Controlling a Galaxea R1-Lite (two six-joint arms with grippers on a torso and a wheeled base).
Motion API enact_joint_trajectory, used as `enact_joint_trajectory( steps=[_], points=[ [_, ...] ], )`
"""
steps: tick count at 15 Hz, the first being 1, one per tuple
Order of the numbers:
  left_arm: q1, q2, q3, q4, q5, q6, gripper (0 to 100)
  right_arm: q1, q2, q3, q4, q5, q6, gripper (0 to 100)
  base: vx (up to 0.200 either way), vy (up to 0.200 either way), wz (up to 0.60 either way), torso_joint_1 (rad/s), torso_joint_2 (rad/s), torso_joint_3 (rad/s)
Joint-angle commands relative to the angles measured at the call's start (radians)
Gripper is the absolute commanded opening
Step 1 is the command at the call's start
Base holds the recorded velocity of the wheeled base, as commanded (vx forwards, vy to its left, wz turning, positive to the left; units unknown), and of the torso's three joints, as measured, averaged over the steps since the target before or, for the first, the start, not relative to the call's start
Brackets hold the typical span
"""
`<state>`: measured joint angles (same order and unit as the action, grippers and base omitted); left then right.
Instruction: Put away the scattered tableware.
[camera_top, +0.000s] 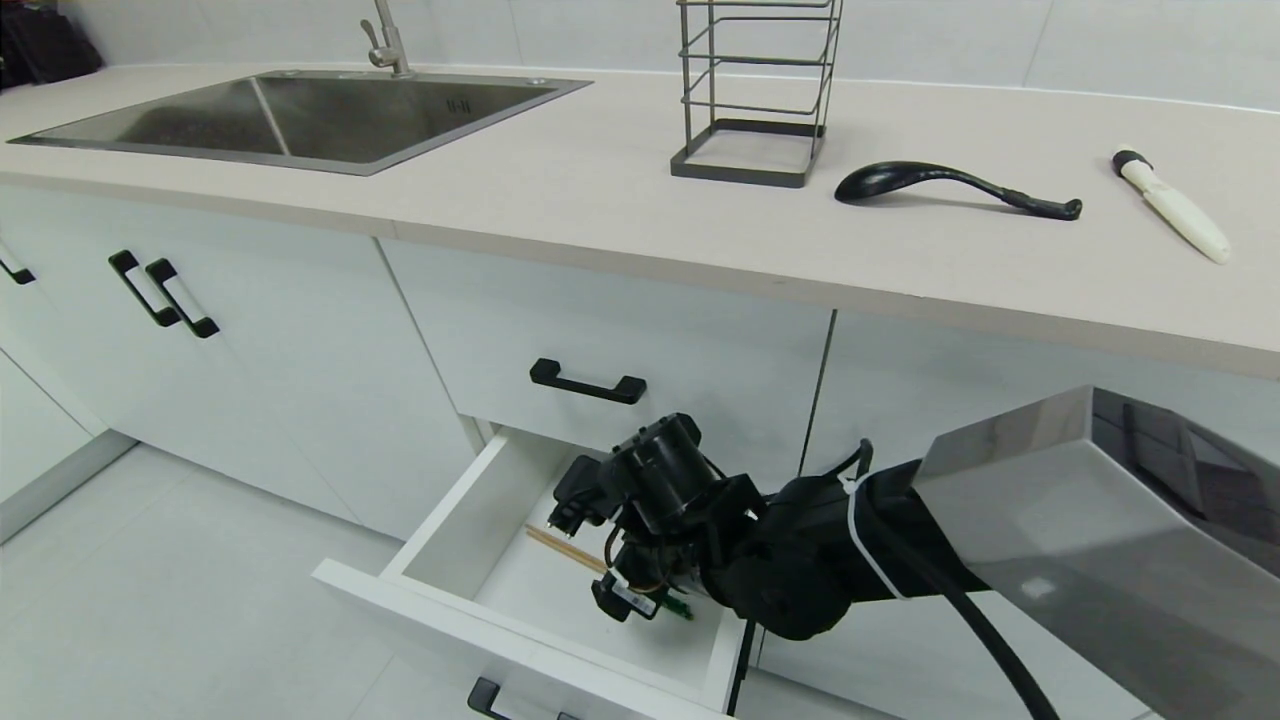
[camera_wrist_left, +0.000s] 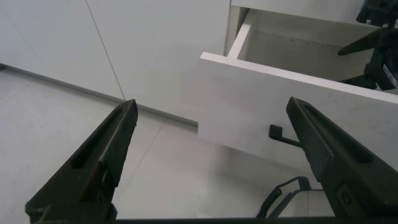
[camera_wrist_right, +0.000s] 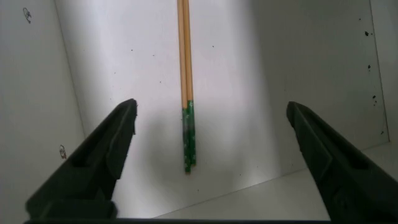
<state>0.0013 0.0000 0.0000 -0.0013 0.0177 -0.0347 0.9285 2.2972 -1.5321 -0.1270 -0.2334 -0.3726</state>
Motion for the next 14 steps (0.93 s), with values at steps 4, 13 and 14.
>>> enact_joint_trajectory(
  steps=[4, 13, 14],
  points=[
    [0.000, 0.000, 0.000, 0.000, 0.001, -0.001, 100, 0.087, -0.191, 0.061, -0.002, 0.051, -0.003, 100, 0.000, 0.000, 0.00, 0.000, 0.00, 0.000],
    [0.000, 0.000, 0.000, 0.000, 0.001, -0.001, 100, 0.161, -0.501, 0.770, -0.533, 0.289, 0.006, 100, 0.000, 0.000, 0.00, 0.000, 0.00, 0.000],
    [0.000, 0.000, 0.000, 0.000, 0.001, -0.001, 100, 0.148, -0.539, 0.842, -0.566, 0.322, 0.006, 100, 0.000, 0.000, 0.00, 0.000, 0.00, 0.000]
  ],
)
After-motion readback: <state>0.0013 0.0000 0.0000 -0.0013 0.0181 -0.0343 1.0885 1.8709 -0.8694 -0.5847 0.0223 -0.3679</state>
